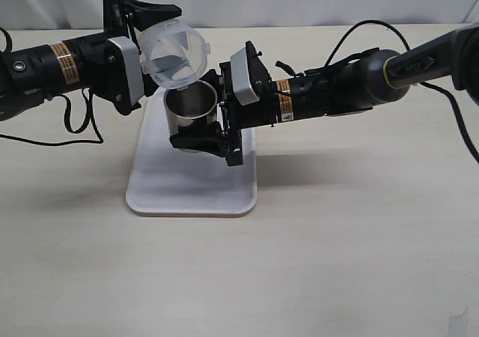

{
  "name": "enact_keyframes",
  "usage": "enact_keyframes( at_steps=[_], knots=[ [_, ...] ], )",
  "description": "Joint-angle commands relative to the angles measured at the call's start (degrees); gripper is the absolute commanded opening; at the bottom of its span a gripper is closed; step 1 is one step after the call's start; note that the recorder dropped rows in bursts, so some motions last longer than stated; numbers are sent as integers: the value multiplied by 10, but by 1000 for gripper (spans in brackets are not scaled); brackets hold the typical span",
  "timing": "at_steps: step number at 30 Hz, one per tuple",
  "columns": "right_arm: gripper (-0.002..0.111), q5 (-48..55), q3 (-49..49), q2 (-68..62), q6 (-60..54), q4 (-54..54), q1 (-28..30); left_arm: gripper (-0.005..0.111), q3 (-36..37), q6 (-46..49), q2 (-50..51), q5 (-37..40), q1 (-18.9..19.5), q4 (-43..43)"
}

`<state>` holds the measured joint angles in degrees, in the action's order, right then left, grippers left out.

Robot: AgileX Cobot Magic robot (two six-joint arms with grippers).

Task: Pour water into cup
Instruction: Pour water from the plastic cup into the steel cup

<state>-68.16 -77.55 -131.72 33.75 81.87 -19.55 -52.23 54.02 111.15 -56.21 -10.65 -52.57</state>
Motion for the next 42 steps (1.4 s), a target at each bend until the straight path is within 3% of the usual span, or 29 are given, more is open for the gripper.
enact_keyframes(
  at_steps=[1,11,32,42],
  knots=[
    [4,-18,-4,3,-1,-6,1,0,-6,16,-1,-23,-1,7],
    [4,-17,-4,3,-1,-13,1,0,-6,21,-1,-28,-1,6],
    [4,-5,-4,3,-1,-14,1,0,-6,136,-1,-28,-1,-9],
    [4,-5,-4,3,-1,-14,1,0,-6,170,-1,-73,-1,-9]
  ],
)
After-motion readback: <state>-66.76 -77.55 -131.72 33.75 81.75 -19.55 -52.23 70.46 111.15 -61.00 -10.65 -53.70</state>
